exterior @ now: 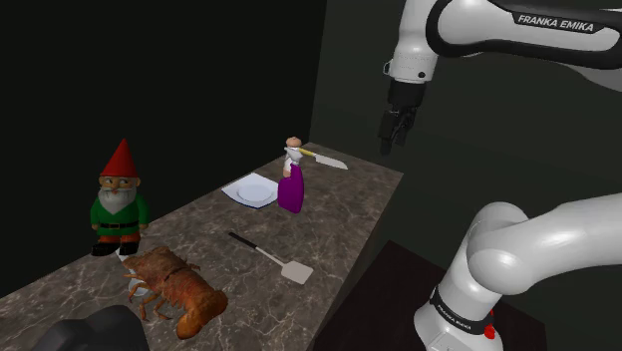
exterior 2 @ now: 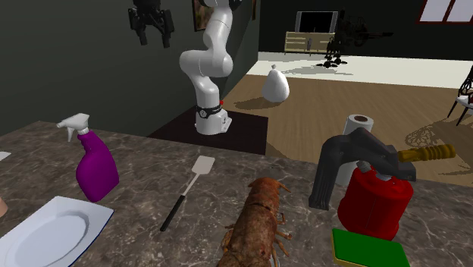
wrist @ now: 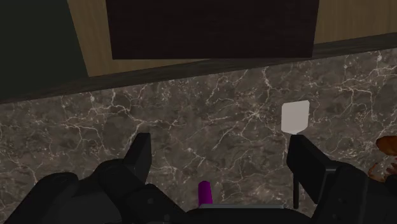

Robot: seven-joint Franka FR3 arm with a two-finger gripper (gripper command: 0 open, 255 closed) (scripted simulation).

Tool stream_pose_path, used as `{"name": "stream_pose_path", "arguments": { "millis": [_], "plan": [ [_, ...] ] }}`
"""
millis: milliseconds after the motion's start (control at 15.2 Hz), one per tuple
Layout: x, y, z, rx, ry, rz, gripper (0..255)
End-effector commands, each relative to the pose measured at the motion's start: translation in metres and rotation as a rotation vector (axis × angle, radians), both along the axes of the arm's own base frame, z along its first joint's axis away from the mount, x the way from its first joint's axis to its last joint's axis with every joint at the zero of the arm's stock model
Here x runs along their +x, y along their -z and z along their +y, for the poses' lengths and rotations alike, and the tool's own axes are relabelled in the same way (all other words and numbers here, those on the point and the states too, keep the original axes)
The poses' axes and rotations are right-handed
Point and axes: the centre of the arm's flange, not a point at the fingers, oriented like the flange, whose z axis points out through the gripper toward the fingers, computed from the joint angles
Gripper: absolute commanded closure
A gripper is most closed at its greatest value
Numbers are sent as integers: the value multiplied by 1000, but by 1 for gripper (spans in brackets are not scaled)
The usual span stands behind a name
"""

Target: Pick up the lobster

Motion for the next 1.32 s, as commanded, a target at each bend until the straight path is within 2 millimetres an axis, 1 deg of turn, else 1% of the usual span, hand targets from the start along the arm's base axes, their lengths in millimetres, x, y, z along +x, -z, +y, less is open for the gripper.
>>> {"name": "stream_pose_path", "arguments": {
  "millis": [0, 594, 1254],
  "plan": [
    [0, 0, 0, 0, 0, 0, 0],
    [29, 44, 116, -82, -24, -57, 0],
    [62, 101, 242, -172, -52, -120, 0]
  ]
}}
